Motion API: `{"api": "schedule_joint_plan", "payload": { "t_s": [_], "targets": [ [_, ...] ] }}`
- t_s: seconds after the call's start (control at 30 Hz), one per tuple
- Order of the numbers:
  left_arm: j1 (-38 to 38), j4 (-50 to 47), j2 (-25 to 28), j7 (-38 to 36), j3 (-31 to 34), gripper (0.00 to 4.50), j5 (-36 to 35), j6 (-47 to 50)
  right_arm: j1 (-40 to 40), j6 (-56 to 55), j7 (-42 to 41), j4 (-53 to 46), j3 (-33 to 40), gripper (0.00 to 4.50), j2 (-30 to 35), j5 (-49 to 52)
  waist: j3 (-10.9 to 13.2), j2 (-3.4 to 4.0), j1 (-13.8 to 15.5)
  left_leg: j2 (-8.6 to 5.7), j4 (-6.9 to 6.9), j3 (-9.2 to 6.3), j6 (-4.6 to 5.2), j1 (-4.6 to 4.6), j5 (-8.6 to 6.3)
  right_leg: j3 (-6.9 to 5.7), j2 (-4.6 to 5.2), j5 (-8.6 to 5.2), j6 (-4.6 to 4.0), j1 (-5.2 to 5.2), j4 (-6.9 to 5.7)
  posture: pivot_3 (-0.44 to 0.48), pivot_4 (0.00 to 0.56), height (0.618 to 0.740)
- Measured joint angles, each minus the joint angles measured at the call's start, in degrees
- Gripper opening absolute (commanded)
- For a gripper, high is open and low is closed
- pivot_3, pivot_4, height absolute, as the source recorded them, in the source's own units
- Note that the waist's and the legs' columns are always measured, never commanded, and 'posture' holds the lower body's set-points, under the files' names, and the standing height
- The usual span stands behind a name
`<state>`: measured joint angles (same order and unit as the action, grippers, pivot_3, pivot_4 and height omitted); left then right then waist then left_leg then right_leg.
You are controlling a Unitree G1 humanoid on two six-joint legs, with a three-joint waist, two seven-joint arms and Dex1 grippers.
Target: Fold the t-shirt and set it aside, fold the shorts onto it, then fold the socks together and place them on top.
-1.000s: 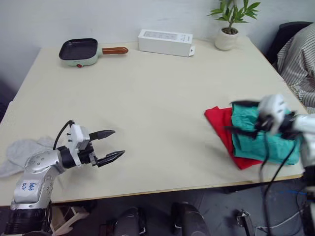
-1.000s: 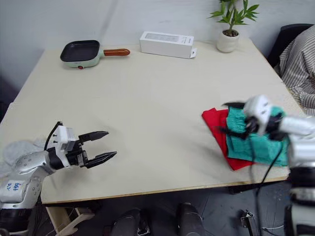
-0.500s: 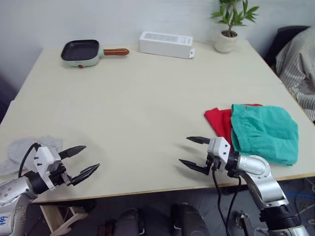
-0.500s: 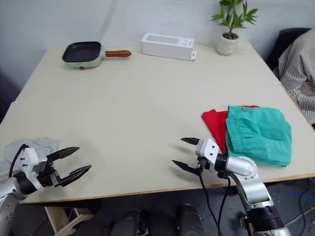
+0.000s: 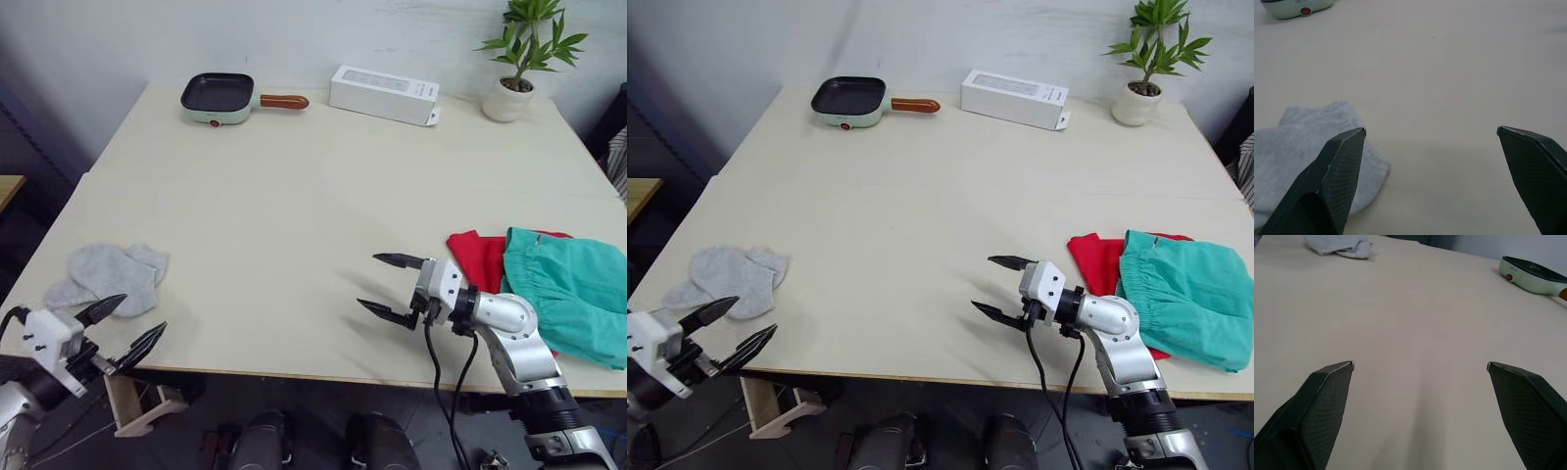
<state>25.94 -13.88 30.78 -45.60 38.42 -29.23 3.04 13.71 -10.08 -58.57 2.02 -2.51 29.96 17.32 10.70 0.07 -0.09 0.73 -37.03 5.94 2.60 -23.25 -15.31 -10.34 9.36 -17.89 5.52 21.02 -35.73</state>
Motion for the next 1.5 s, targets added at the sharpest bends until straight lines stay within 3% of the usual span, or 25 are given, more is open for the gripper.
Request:
{"api": "schedule_joint_plan", "payload": {
  "t_s": [0.23, 0.33, 0.4, 0.43, 0.5, 0.6, 0.7, 0.77, 0.97, 1.17, 1.3, 1.4, 1.5],
  "targets": [
    [16.2, 2.2, -11.6, 4.3, 15.8, 4.5, -2.2, -4.5, -6.3, -1.1, -6.8, -5.4, 3.5, 4.46, 4.5, 6.4, 0.2, -0.39, 0.0, 0.18, -0.04, 0.34, 0.06, 0.01, -0.41, 0.17, -0.05, -0.06, 0.09, 0.08, 0.29, 0.0, 0.15, 0.74],
    [20.5, 4.0, -13.1, 4.6, 19.2, 4.5, -3.3, -4.5, -8.3, -1.4, -8.5, -7.8, 3.4, 4.46, 4.6, 8.0, 0.4, -0.66, 0.2, 0.24, -0.06, 0.29, 0.04, -0.05, -0.43, 0.28, -0.09, -0.18, -0.03, 0.35, 0.52, 0.0, 0.15, 0.74],
    [22.7, 3.8, -13.6, 5.0, 20.4, 4.5, -4.6, -3.6, -8.9, -2.9, -9.9, -9.0, 3.0, 4.46, 4.5, 8.3, 0.4, -0.64, 0.3, 0.37, -0.01, 0.2, 0.04, -0.23, -0.44, 0.47, -0.37, -0.25, -0.18, 0.29, 1.06, 0.0, 0.15, 0.74],
    [23.7, 3.2, -13.6, 5.0, 20.6, 4.5, -5.3, -2.5, -9.7, -3.2, -10.8, -9.2, 2.9, 4.46, 4.5, 8.7, 0.4, -0.61, 0.3, 0.49, -0.02, 0.13, 0.04, -0.37, -0.44, 0.92, -0.77, -0.57, -0.86, 0.25, 1.39, 0.0, 0.15, 0.74],
    [24.9, 0.8, -12.9, 4.6, 19.8, 4.5, -6.5, 0.1, -10.4, -2.1, -12.4, -8.7, 2.8, 4.46, 4.7, 9.6, 0.4, -0.68, 0.2, 0.5, 0.0, 0.11, 0.04, -0.42, -0.44, 1.42, -0.92, -0.65, -0.99, 0.29, 1.47, 0.0, 0.15, 0.74],
    [24.3, -5.5, -6.9, 4.8, 17.2, 4.5, -7.0, 4.9, -8.9, -0.9, -13.3, -8.5, 2.8, 4.46, 4.7, 10.4, 0.4, -0.6, 0.3, 0.49, 0.05, 0.15, 0.02, -0.4, -0.43, 1.4, -0.92, -0.66, -1.02, 0.42, 1.43, 0.0, 0.15, 0.74],
    [17.6, -8.7, 3.4, 8.0, 15.3, 4.5, -6.9, 11.9, -6.8, -0.9, -13.4, -8.0, 2.7, 4.46, 4.6, 10.3, 0.5, -0.46, 0.4, 0.47, 0.02, 0.28, -0.09, -0.36, -0.4, 1.35, -0.85, -0.07, -0.15, 0.45, 0.8, 0.0, 0.15, 0.74],
    [12.1, -8.9, 9.7, 10.5, 12.4, 4.5, -6.8, 17.8, -6.5, -0.9, -13.3, -7.2, 2.5, 4.46, 4.4, 10.1, 0.5, -0.45, 0.3, 0.49, 0.03, 0.33, -0.21, -0.36, -0.39, 1.33, -0.88, -0.05, -0.14, 0.49, 0.55, 0.0, 0.15, 0.74],
    [-7.7, -4.1, 21.9, 17.4, 1.0, 4.5, -6.0, 35.2, -6.3, -1.2, -12.0, -6.4, 2.5, 4.46, 3.3, 8.8, 0.5, -0.4, -0.2, 0.5, 0.03, 0.66, -0.3, -0.06, -0.17, 1.48, -0.95, -0.08, -0.16, 0.49, 0.12, 0.0, 0.15, 0.74],
    [-27.5, 6.3, 21.7, 23.2, -12.5, 4.5, -2.2, 45.1, -5.0, -1.0, -11.1, -6.5, 2.0, 4.46, 2.7, 8.1, 0.6, -0.41, 0.0, 0.5, -0.04, 0.79, -0.67, 0.05, -0.24, 1.72, -0.96, -0.08, -0.14, 0.57, -0.14, 0.0, 0.15, 0.74],
    [-34.7, 11.6, 19.6, 25.8, -19.1, 4.5, 1.8, 47.7, -4.7, -0.4, -10.8, -6.6, 0.9, 4.46, 2.6, 8.0, 0.6, -0.42, -0.1, 0.51, -0.02, 0.83, -0.75, 0.05, -0.17, 1.77, -0.98, -0.08, -0.15, 0.62, -0.2, 0.0, 0.15, 0.74],
    [-37.3, 13.2, 18.8, 26.8, -20.7, 3.91, 4.2, 47.6, -4.7, 0.1, -10.3, -6.7, 0.7, 4.5, 2.6, 8.0, 0.5, -0.42, 0.0, 0.51, -0.01, 0.85, -0.81, 0.1, -0.13, 1.8, -0.97, -0.08, -0.15, 0.62, -0.24, 0.0, 0.15, 0.74],
    [-37.4, 13.0, 17.7, 26.5, -21.0, 3.02, 4.7, 47.6, -4.7, 0.2, -9.6, -6.7, 0.7, 4.5, 2.6, 8.0, 0.5, -0.41, 0.0, 0.51, -0.02, 0.87, -0.81, 0.16, -0.11, 1.86, -0.94, -0.08, -0.15, 0.61, -0.26, 0.0, 0.15, 0.74]
  ]
}}
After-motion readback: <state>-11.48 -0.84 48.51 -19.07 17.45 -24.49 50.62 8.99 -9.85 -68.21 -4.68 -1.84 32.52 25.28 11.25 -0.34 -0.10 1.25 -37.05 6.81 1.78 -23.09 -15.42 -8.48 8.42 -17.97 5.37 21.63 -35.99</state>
